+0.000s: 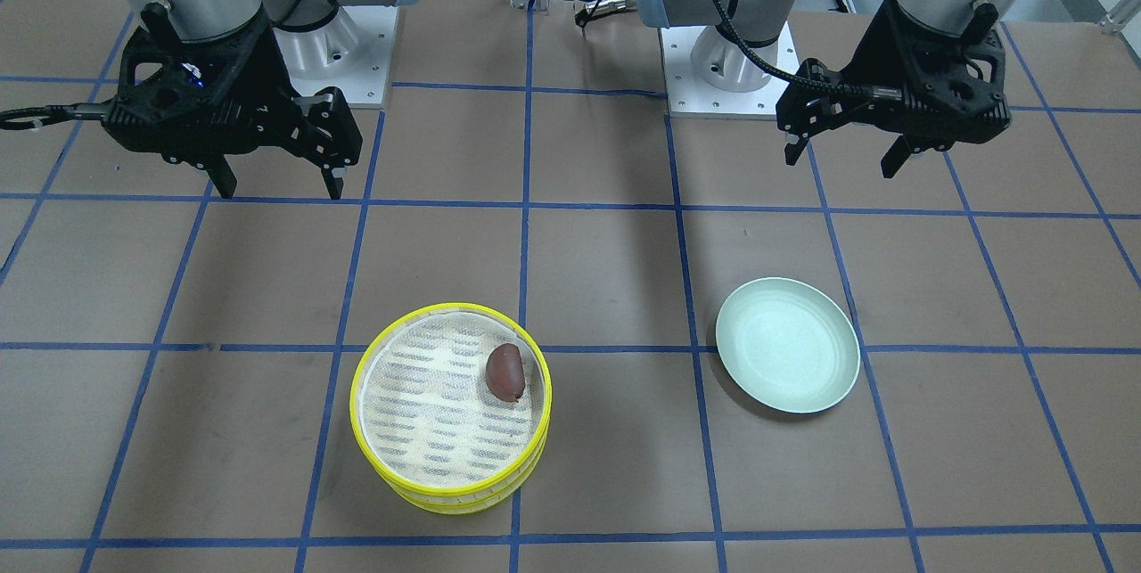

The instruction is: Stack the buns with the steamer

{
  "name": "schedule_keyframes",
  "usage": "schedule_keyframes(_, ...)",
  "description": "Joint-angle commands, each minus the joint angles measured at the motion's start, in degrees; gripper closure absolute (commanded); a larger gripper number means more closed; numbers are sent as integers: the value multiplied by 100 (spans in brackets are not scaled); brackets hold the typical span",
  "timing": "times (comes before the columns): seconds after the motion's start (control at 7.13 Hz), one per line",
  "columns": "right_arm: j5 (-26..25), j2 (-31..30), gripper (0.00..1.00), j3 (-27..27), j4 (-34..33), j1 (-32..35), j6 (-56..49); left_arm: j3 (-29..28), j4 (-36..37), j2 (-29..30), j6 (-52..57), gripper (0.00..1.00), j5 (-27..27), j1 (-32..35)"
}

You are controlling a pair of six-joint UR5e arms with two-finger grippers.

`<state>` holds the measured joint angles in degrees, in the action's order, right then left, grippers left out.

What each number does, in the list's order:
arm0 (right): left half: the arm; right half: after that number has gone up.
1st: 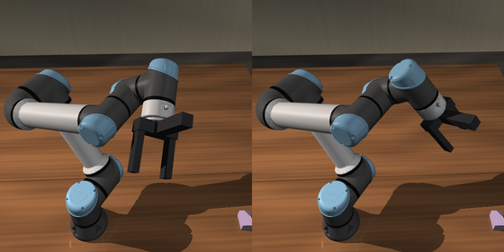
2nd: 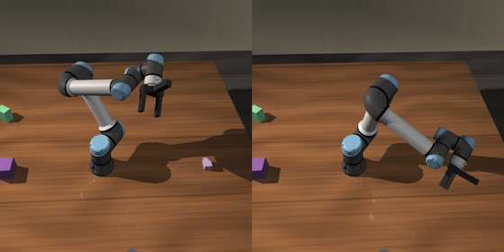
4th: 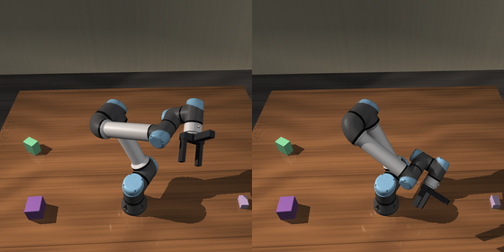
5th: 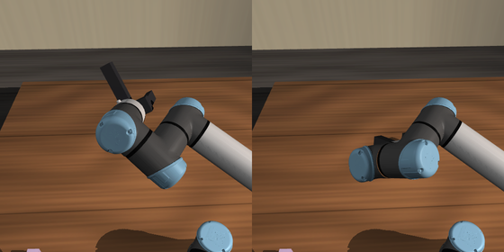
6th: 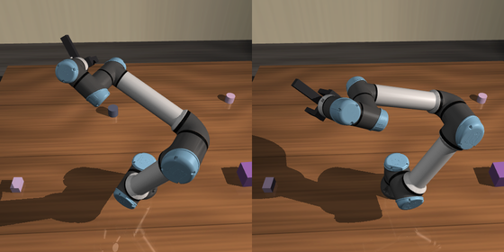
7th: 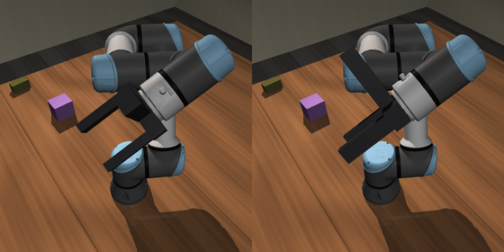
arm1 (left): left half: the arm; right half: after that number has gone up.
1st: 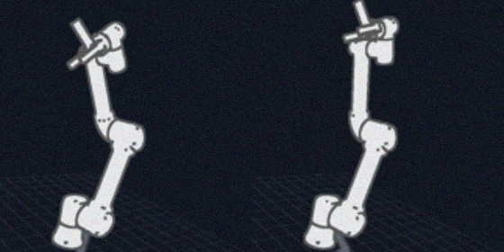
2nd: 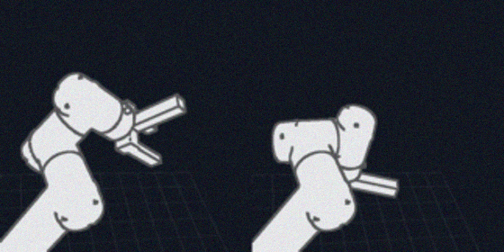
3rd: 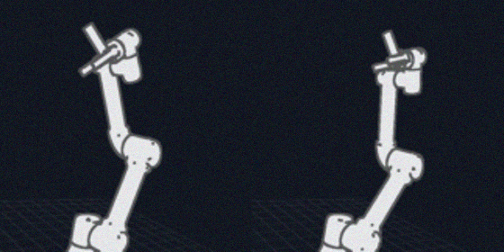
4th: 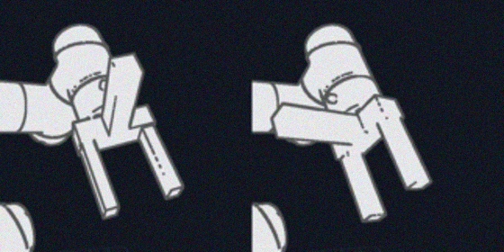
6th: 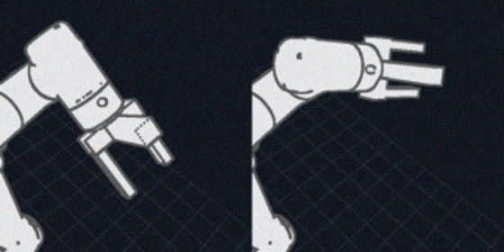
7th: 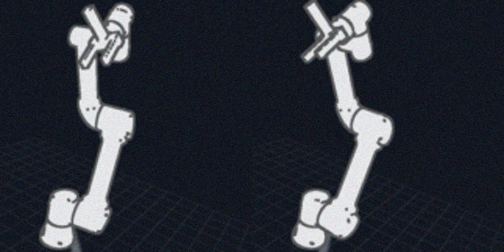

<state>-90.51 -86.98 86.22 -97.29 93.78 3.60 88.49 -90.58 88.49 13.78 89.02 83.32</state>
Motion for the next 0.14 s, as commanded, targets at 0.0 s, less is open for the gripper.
schedule_keyframes(0.0, -11, 6, 0, 0, 0, 0, 0, 19, -3, -25, 2, 0, -77, 0)
